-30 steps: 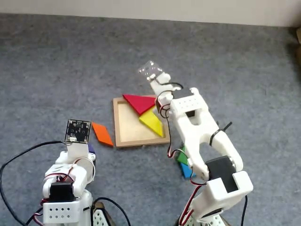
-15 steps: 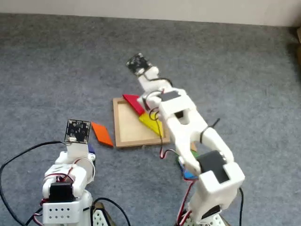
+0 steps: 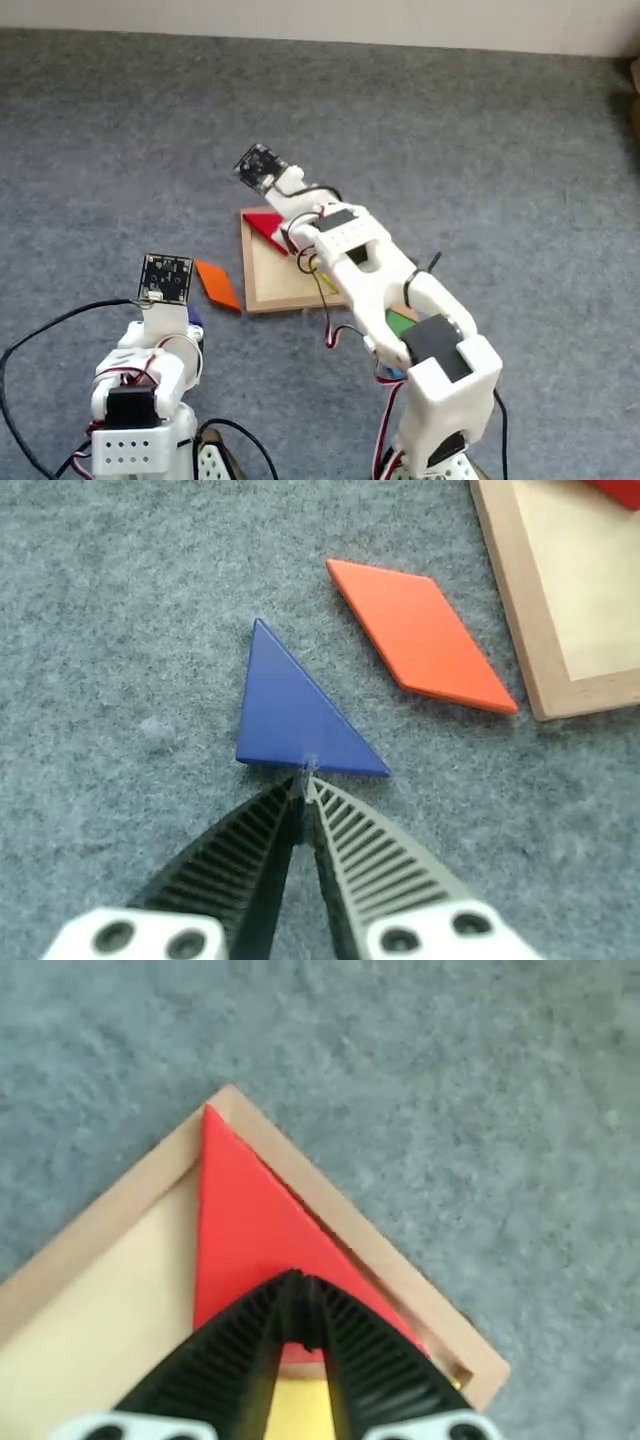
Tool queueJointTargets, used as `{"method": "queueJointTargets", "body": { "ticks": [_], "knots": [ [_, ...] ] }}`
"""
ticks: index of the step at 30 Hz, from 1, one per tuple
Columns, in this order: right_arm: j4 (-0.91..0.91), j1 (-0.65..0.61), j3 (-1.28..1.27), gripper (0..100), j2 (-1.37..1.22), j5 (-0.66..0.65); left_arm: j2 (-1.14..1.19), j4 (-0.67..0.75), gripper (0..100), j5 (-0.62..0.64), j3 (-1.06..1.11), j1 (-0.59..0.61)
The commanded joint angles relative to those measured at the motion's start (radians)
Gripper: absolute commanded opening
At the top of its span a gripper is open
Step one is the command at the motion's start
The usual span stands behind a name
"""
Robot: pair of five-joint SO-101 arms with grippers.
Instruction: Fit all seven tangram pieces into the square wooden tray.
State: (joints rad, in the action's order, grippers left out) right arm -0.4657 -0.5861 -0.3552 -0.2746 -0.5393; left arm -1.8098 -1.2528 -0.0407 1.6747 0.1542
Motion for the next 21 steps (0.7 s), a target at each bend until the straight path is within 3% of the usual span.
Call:
{"method": "queueJointTargets", "body": {
  "ticks": [1,21],
  "knots": [
    [-0.016,-0.021,-0.035,0.5,0.007,-0.029,-0.001,-0.003,3,0.009,0.021,0.008],
    [-0.065,0.176,-0.025,0.5,0.013,-0.031,-0.001,-0.003,3,0.009,0.021,0.008]
  ]
}}
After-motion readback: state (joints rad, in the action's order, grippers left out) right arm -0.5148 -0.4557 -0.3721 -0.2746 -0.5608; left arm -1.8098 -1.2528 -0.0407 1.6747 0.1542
